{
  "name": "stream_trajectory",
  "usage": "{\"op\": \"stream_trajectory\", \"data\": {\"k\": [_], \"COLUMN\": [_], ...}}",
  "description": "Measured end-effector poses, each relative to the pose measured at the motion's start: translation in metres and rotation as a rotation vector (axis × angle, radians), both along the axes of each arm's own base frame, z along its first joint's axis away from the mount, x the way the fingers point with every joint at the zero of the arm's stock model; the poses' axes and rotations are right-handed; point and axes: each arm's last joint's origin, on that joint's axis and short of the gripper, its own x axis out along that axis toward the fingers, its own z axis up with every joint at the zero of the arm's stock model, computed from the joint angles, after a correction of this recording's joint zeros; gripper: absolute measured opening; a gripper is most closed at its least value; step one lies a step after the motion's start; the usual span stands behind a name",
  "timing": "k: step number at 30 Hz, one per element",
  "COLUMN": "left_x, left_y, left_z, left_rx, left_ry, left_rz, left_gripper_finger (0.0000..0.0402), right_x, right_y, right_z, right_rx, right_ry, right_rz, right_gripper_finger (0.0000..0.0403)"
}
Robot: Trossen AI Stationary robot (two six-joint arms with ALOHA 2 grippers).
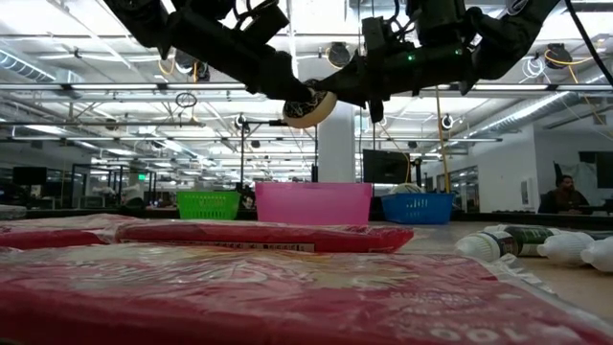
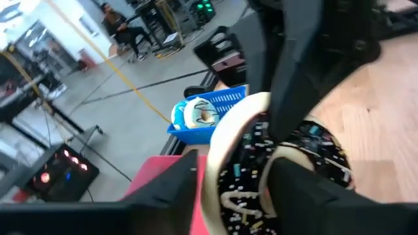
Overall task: Pick & Place Food Item
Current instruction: Put the black doughnut into the blue bin
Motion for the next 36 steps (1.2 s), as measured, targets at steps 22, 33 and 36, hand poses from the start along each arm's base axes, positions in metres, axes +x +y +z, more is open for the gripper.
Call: {"op": "stream_trajectory", "data": {"k": [22, 33, 36], "left_x": [-0.030, -0.032, -0.031], "left_y": [-0.003, 0.025, 0.025], "left_z": [0.048, 0.038, 0.036], "left_rx": [-0.149, -0.295, -0.298], "left_ry": [-0.129, -0.096, -0.086], "left_rz": [-0.314, -0.296, -0.293], "left_gripper_finger": [0.0354, 0.0346, 0.0350], "right_x": [-0.076, -0.138, -0.144], "right_y": [-0.072, -0.129, -0.132], "right_z": [0.036, 0.015, 0.018], "right_rx": [-0.329, -0.363, -0.333], "right_ry": [0.262, 0.492, 0.568], "right_rz": [-0.224, -0.146, -0.126], "right_gripper_finger": [0.0018, 0.0016, 0.0016]}}
